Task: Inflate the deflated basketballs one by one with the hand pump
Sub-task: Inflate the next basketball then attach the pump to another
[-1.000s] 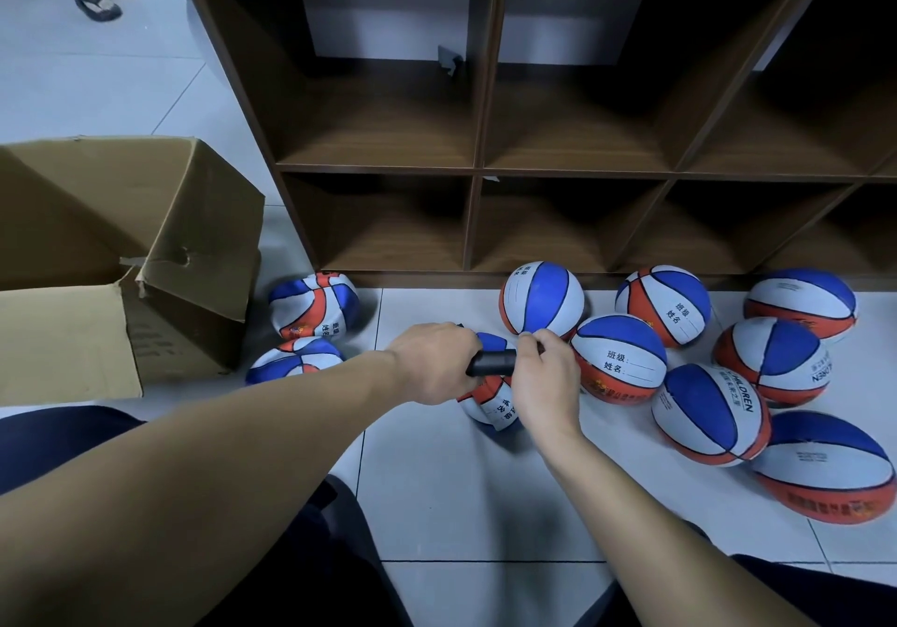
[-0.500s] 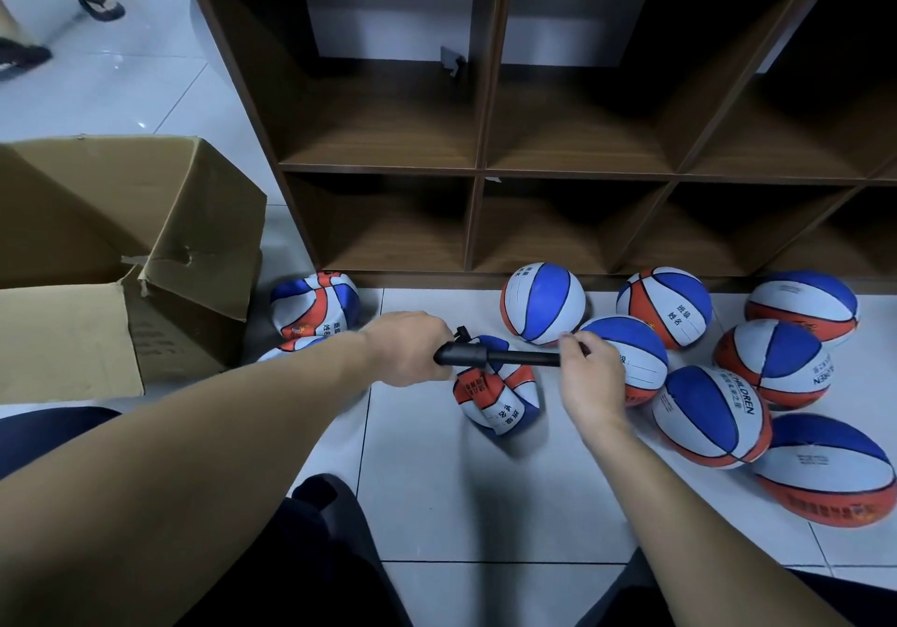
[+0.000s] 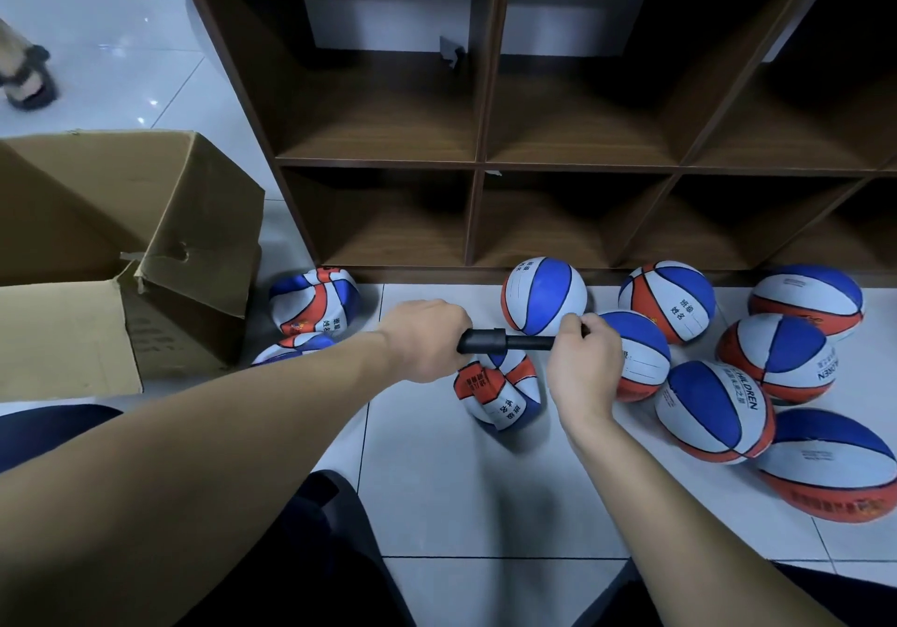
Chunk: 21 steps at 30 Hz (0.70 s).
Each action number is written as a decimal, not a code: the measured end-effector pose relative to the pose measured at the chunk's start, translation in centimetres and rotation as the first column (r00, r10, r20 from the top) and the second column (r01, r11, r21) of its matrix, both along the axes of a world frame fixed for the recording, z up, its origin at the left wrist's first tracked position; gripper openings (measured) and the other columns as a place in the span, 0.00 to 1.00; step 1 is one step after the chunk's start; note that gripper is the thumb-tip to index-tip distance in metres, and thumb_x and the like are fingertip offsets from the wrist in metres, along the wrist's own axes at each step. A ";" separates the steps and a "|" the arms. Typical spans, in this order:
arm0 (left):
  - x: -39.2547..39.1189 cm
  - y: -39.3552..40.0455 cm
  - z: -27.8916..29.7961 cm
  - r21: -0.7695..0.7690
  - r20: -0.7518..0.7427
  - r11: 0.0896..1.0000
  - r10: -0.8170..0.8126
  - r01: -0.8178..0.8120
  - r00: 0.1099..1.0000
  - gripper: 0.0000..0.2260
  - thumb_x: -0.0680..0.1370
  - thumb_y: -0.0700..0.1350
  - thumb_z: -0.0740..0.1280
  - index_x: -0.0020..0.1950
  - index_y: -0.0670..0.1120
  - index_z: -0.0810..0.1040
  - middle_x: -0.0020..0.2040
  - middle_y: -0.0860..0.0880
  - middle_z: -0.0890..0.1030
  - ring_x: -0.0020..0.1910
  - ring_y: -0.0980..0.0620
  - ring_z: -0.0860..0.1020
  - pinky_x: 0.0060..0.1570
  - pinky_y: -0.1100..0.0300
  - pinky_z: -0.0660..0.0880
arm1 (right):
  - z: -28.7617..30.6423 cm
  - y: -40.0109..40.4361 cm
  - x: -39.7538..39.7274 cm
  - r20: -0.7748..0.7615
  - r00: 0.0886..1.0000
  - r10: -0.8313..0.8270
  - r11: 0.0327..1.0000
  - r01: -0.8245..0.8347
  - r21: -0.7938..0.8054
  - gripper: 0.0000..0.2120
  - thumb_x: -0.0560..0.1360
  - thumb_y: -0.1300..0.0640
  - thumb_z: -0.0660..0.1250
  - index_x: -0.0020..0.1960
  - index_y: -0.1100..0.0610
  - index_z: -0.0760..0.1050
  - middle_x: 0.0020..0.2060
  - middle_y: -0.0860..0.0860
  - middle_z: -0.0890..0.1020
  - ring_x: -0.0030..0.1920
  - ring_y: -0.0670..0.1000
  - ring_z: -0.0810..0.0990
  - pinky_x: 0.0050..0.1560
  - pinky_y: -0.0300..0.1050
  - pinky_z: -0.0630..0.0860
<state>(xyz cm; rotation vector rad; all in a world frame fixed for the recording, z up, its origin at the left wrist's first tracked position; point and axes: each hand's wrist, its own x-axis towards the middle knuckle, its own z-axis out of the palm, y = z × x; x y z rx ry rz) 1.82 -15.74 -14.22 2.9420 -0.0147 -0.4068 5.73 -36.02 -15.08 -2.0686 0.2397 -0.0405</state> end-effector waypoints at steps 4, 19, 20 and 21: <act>0.2 -0.7 0.0 -0.028 0.010 1.000 0.003 -0.002 1.000 0.08 0.79 0.53 0.66 0.44 0.51 0.78 0.36 0.51 0.79 0.37 0.45 0.79 0.35 0.56 0.72 | 0.3 1.3 -0.6 -0.007 0.999 0.042 0.999 -0.042 -0.007 0.16 0.81 0.59 0.61 0.35 0.60 0.65 0.31 0.55 0.69 0.32 0.53 0.65 0.33 0.52 0.62; -0.4 -1.3 0.3 -0.086 0.004 0.996 -0.001 0.002 1.000 0.08 0.80 0.55 0.67 0.46 0.52 0.79 0.37 0.51 0.80 0.40 0.45 0.80 0.36 0.55 0.71 | 0.0 1.4 -0.9 -0.037 0.958 0.286 0.958 -0.287 -0.024 0.16 0.84 0.55 0.61 0.38 0.59 0.67 0.29 0.48 0.71 0.33 0.52 0.69 0.36 0.52 0.68; -0.5 -1.1 0.2 -0.088 0.004 0.996 -0.002 0.002 1.000 0.09 0.80 0.55 0.67 0.46 0.51 0.79 0.37 0.51 0.80 0.40 0.45 0.80 0.37 0.55 0.72 | -0.1 0.9 -0.6 -0.042 0.958 0.284 0.958 -0.285 -0.022 0.17 0.83 0.55 0.61 0.38 0.60 0.67 0.29 0.48 0.70 0.33 0.52 0.68 0.36 0.52 0.67; -0.6 -0.7 0.2 -0.080 -0.004 0.997 -0.003 0.003 1.000 0.09 0.80 0.55 0.67 0.46 0.51 0.78 0.37 0.51 0.80 0.40 0.44 0.79 0.38 0.55 0.73 | -0.2 0.3 -0.2 -0.045 0.961 0.272 0.962 -0.273 -0.021 0.17 0.83 0.55 0.62 0.38 0.61 0.66 0.29 0.49 0.69 0.33 0.52 0.67 0.36 0.52 0.66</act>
